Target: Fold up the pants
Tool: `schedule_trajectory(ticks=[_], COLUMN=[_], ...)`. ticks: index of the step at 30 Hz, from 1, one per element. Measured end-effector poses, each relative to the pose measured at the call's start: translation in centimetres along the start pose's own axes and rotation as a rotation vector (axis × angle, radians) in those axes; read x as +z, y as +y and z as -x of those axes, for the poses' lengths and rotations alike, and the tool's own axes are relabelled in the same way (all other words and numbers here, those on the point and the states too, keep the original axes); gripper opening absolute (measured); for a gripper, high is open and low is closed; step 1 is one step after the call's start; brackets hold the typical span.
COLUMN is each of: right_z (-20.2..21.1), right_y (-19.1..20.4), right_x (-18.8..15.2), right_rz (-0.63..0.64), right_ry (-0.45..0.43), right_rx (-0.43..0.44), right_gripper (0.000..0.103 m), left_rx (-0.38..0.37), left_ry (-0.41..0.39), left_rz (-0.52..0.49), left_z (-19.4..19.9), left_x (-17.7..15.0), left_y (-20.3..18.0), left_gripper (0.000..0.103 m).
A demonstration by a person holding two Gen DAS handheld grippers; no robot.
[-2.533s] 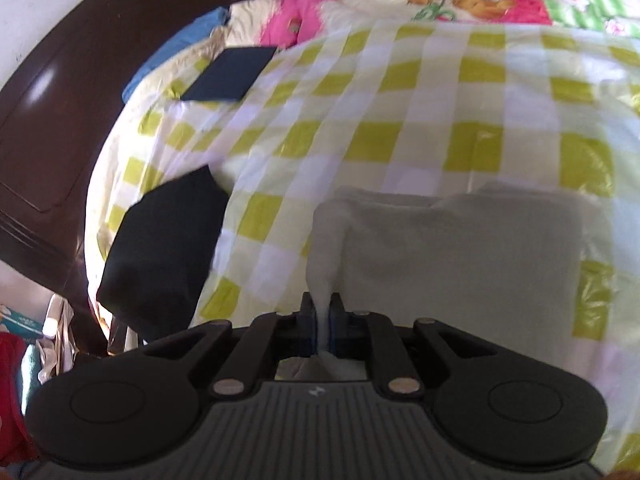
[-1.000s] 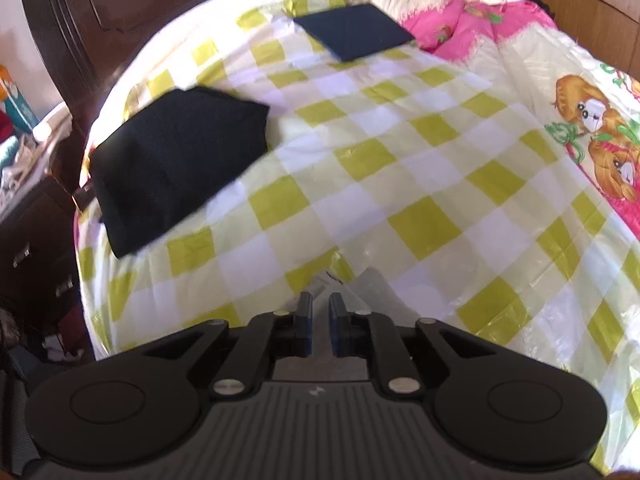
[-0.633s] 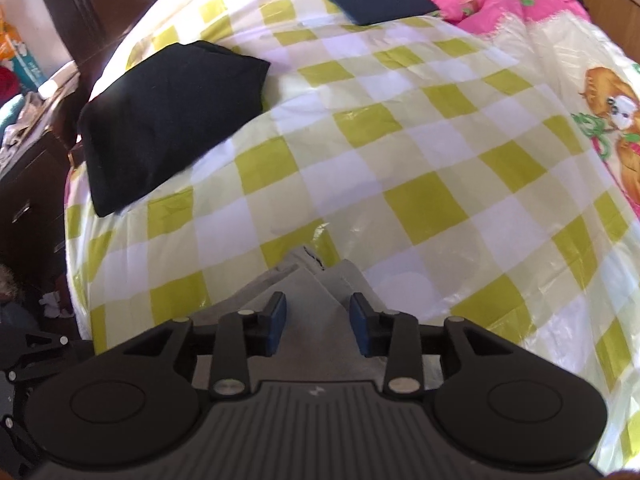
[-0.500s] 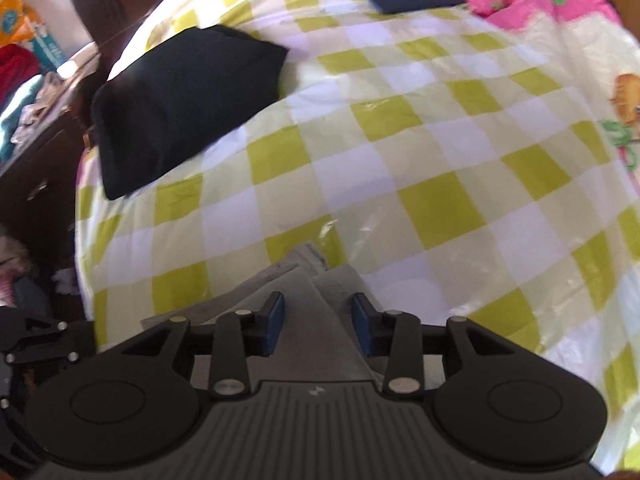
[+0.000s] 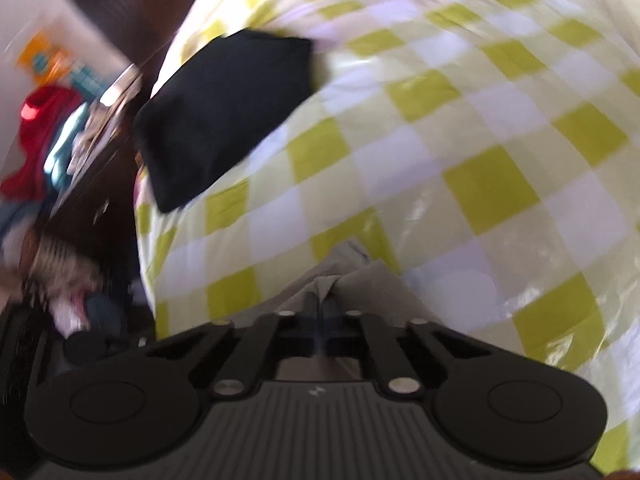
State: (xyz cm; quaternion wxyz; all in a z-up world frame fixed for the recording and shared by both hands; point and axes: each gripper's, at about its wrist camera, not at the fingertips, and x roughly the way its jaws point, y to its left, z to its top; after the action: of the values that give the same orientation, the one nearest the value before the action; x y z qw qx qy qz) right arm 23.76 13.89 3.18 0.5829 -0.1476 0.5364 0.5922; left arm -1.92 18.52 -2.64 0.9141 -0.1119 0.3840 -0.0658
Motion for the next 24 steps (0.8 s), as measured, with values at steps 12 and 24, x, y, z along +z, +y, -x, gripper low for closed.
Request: schedule_trajectory(ticks=[12, 24], right_z=[1.8, 2.6], right_y=[-2.9, -3.4], right_x=[-1.3, -1.9], right_rz=[-0.273, -0.311], right_ry=[-0.158, -0.188], right_rx=[-0.037, -0.058], right_gripper=[0.003, 0.003], left_rx=[0.020, 0.070], left_ry=[-0.069, -0.088], left_rz=[0.024, 0.015], left_z=[2.1, 0.6], left_x=[-0.4, 0.7], left_y=[-1.5, -1.4], left_gripper=[0.063, 0.043])
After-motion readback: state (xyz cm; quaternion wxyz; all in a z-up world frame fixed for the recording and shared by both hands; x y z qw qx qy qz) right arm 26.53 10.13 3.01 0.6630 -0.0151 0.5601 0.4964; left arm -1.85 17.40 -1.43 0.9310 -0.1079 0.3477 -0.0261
